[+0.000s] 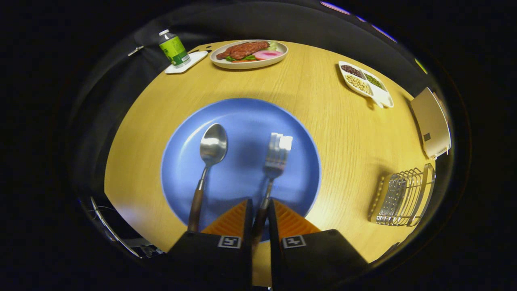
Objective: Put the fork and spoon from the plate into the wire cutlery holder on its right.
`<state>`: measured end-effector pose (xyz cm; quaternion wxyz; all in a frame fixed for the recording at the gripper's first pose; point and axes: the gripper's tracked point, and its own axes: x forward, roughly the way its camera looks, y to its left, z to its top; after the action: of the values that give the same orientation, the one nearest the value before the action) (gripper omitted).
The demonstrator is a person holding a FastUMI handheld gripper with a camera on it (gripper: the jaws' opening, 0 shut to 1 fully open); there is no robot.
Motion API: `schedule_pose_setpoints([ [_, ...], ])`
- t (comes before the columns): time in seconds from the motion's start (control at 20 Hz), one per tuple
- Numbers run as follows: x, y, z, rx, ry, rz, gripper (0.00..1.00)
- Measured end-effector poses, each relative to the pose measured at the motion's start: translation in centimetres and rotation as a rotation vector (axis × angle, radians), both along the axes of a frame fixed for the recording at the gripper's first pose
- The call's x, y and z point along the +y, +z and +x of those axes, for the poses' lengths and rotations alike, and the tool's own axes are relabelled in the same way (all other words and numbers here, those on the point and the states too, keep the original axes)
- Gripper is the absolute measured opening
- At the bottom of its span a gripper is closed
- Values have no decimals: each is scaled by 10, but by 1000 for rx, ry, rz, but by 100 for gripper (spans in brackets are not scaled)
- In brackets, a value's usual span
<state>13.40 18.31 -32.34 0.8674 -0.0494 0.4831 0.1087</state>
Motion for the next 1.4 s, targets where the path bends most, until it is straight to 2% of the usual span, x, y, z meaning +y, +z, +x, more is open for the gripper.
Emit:
schedule_pose_setpoints([
  [0.05, 0, 1, -1, 15, 22, -6, 12],
  [0.15, -2, 3, -3, 29, 47, -12, 8],
  [0.45, -27, 66, -23, 35, 83, 64, 8],
  [0.65, -79, 120, -43, 19, 127, 56, 8],
  [0.85, -148, 153, -60, 7, 158, -13, 8],
  [1.1, -215, 152, -72, 89, 156, -77, 8],
  [1.4, -250, 120, -73, 241, 173, -117, 8],
])
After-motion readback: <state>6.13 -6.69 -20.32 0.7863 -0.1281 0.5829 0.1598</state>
